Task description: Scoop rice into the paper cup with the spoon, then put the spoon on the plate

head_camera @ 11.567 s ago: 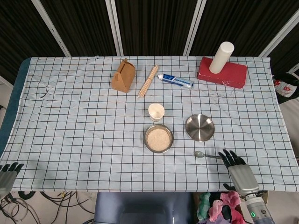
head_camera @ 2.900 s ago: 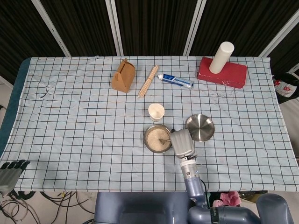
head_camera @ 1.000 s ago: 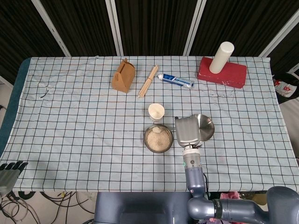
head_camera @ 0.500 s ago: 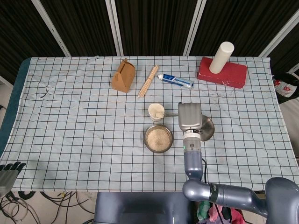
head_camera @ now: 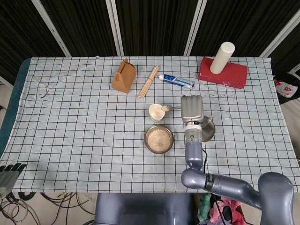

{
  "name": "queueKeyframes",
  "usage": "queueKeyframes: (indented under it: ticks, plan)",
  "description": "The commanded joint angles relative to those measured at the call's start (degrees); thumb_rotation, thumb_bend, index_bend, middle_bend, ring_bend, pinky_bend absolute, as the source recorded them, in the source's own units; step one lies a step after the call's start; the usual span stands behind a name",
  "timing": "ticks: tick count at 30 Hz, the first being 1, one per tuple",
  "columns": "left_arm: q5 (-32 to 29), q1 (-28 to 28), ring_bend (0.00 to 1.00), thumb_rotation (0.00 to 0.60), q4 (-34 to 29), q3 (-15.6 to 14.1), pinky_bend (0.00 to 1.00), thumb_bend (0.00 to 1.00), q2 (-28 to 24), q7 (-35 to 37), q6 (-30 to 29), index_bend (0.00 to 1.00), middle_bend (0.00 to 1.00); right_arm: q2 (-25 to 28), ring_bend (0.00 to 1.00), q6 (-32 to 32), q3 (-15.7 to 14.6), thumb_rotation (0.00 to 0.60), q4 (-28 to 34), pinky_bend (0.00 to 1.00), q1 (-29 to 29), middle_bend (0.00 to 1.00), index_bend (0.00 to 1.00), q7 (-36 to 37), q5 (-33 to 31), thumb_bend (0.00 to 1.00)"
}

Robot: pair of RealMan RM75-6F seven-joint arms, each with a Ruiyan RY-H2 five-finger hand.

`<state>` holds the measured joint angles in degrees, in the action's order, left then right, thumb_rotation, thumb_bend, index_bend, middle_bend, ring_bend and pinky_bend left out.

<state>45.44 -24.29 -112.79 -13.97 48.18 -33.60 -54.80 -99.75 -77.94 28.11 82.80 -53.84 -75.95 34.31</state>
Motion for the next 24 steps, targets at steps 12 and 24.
queueKeyframes:
  ticks: [12,24]
  plan:
    - [0.34,-0.21,0.0,0.6,-0.42,-0.31,0.0,0.08,-0.28,0.22,0.12,0.0,0.0,-2.58,1.0,0.38,-6.07,0.6,-7.33,1.0,-2.84,1.0,0.64,0.25,5.02,0.42]
    - [1.49,-0.24,0.0,0.6,-0.58,-0.52,0.0,0.08,-0.88,1.32,0.85,0.0,0.0,-3.05,1.0,-0.28,-15.5,0.6,-13.57,1.0,-4.3,1.0,0.64,-3.7,15.69,0.42]
